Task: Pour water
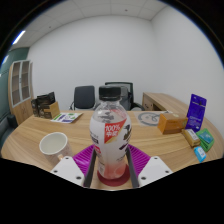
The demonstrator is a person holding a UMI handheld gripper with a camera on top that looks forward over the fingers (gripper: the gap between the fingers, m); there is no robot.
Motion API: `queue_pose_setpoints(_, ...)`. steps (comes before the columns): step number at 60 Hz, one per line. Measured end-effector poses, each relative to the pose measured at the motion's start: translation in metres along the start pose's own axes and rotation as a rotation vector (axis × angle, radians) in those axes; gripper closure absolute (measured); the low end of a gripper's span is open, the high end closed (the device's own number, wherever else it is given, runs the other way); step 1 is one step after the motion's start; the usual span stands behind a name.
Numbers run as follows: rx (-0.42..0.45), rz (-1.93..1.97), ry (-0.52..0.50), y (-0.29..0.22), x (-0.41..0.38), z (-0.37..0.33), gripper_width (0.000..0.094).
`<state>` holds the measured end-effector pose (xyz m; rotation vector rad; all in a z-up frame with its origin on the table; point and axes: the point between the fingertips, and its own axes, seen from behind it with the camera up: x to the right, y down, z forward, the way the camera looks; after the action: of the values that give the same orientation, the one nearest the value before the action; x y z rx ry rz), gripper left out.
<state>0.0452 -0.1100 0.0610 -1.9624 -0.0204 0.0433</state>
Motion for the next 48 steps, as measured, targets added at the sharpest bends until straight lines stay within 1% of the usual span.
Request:
queue_pose_setpoints(2,-0.022,0.007,0.004,0.003,0.0,-0.001,0.0292)
queue_pose_setpoints(5,-0.053,0.012,0.011,0.006,0.001,-0.007,0.0101)
queue_pose_setpoints(6,-0.058,0.014,0.014,0.006,0.001,-0.009,0.0062)
queue_pose_setpoints(8,-0.065,0.017,0.021,0.004,0.001,-0.014,0.0098)
queue_pose_setpoints(12,-0.068,0.015,0.041,-0.004,0.001,-0.029,0.007)
queue_pose_setpoints(18,-0.086,0.009,0.085,-0.015,-0.001,-0.064,0.0075)
queue_pose_setpoints(33,-0.12,0.037,0.138,-0.042,-0.047,-0.19,0.0078)
queue_pose_setpoints(39,-0.129,0.027,0.163,-0.047,-0.063,-0.242,0.0078)
queue_pose_setpoints(48,-0.132,0.032,0.187,-0.049,-0.084,-0.3,0.0075)
